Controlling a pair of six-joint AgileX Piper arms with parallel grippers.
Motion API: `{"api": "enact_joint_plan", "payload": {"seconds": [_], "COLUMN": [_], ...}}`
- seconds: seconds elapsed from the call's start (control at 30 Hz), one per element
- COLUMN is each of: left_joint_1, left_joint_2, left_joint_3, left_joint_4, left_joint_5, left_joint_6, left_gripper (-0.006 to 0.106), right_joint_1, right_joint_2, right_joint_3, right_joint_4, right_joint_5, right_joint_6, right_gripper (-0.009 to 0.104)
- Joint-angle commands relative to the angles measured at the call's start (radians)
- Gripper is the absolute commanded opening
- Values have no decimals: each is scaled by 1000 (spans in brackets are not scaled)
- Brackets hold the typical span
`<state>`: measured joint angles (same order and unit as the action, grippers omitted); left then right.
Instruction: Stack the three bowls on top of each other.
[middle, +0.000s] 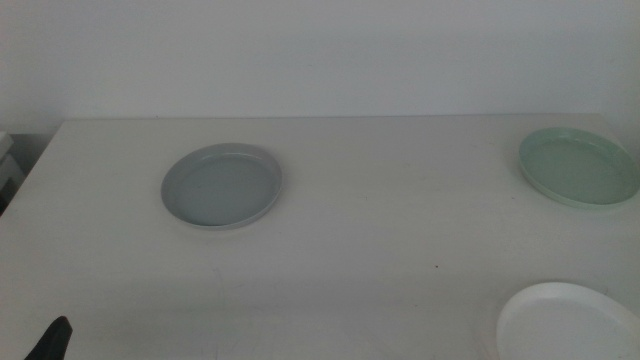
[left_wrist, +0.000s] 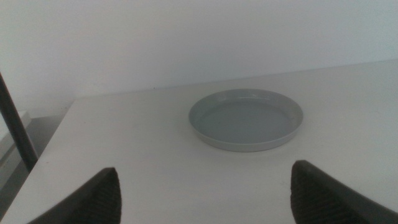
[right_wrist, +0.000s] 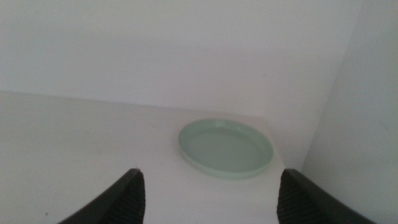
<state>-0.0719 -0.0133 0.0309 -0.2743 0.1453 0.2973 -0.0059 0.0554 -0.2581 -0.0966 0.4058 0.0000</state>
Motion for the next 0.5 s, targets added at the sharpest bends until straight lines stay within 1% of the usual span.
{"api": "enact_joint_plan", "payload": {"seconds": [0.0, 0.07, 0.13, 0.3, 0.47], "left_joint_1": [2, 2, 2, 2, 2], "left_joint_2": [-14, -14, -14, -14, -14], "left_joint_3": [-5, -5, -5, -5, -5], "left_joint_4": [-6, -6, -6, -6, -6], "left_joint_5": [-72, -72, -72, -72, -72], "left_joint_6": [-7, -7, -8, -8, -8], "left_gripper": [105, 105, 105, 105, 105], "right_joint_1": [-1, -1, -1, -1, -1], "right_joint_2": [59, 100, 141, 241, 337], "right_joint_3": [-82, -127, -165, -301, -454], "right_joint_4": [2, 3, 5, 32, 42], "right_joint_5": [3, 56, 72, 164, 305], "right_joint_6": [-10, -10, -9, 5, 60], "right_gripper": [55, 55, 55, 55, 55]}}
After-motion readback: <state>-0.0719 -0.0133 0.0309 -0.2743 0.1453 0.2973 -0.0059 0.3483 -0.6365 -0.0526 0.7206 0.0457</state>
